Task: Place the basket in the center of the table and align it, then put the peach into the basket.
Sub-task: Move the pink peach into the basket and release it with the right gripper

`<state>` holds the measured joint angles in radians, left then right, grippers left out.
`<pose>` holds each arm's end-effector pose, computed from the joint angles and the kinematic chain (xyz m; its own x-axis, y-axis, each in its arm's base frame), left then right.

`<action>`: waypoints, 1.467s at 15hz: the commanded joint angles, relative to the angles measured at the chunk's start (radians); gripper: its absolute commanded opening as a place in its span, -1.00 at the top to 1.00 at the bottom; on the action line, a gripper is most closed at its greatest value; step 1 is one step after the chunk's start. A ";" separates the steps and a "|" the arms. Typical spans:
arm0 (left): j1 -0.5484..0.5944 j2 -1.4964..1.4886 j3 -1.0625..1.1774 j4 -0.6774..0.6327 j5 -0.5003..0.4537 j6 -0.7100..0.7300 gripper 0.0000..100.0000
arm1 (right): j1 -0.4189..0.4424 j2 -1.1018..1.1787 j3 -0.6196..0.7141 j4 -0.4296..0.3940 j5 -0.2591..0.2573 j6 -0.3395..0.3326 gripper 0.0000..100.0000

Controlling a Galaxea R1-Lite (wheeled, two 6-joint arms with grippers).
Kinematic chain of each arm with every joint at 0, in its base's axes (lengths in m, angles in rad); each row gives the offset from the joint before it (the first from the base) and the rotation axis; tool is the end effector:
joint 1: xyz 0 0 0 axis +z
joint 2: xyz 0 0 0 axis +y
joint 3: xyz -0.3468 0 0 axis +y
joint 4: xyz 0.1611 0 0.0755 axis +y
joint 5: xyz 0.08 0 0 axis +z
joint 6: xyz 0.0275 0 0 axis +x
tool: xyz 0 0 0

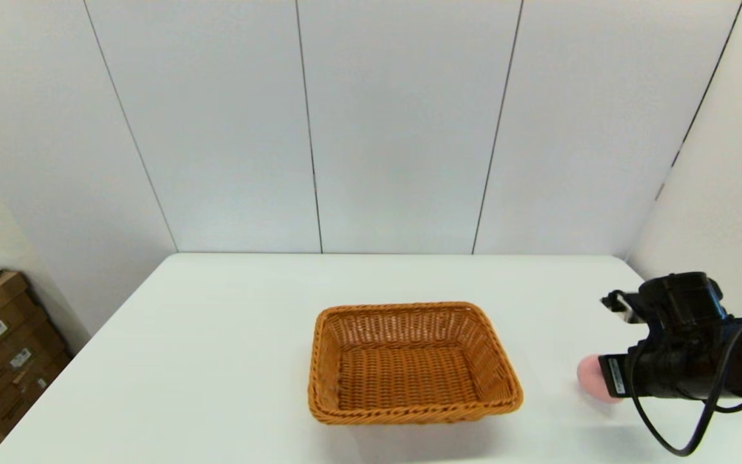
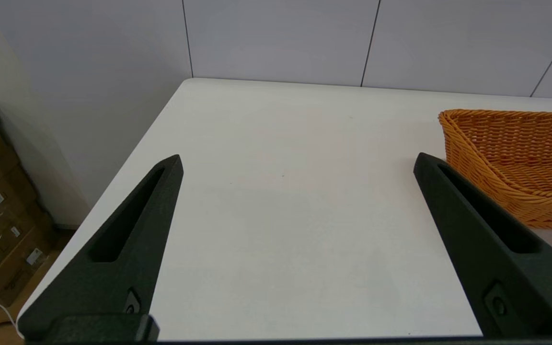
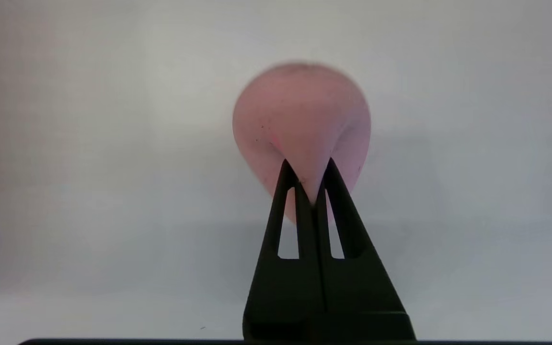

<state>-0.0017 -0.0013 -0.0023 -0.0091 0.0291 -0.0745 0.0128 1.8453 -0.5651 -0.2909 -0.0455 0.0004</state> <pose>-0.0785 0.0009 0.0770 0.9995 0.0274 0.0127 -0.0264 0.9969 -0.0748 0.2715 0.0022 0.1113 0.5492 -0.0385 -0.8348 0.0125 0.9992 -0.0378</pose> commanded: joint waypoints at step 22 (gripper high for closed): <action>0.000 0.000 0.001 0.000 0.000 -0.002 -1.00 | 0.704 0.167 -0.552 0.262 -0.031 0.131 1.00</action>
<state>-0.0017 -0.0013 -0.0028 -0.0089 0.0283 -0.0755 0.7389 1.9564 -1.0868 -0.0311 -0.0753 0.1191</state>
